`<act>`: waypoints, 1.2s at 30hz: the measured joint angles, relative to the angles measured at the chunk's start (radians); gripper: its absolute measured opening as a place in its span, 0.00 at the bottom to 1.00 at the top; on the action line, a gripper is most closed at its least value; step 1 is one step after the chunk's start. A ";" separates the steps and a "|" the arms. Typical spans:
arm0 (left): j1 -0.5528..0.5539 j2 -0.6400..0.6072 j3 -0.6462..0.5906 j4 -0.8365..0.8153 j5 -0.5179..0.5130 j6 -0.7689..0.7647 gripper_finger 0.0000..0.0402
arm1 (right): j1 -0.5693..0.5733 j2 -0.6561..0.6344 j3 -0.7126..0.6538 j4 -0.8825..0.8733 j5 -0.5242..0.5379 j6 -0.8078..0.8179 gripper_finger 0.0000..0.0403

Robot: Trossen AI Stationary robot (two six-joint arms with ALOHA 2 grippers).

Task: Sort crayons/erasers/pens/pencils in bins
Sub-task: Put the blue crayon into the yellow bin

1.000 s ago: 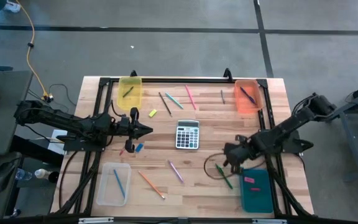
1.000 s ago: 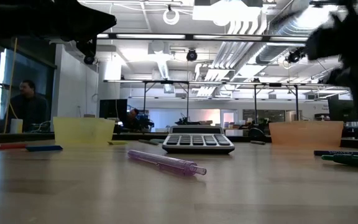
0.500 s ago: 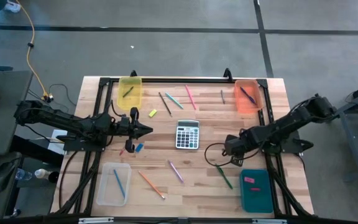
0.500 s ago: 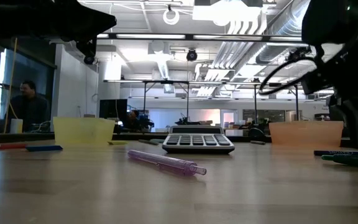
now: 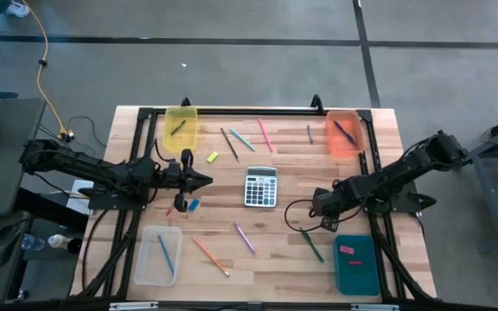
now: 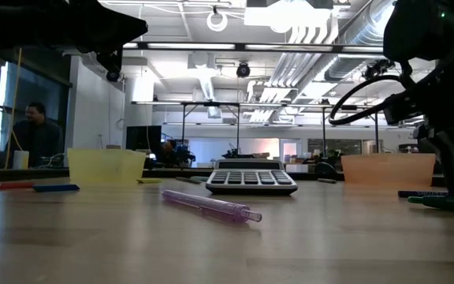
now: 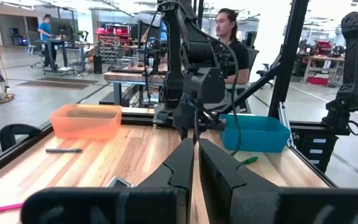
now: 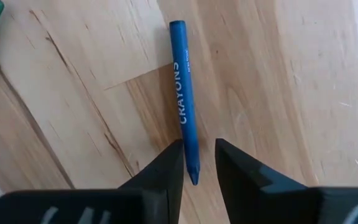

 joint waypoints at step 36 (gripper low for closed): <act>0.000 0.000 0.000 0.006 0.001 -0.133 0.04 | 0.000 -0.066 -0.002 0.181 0.031 0.023 0.03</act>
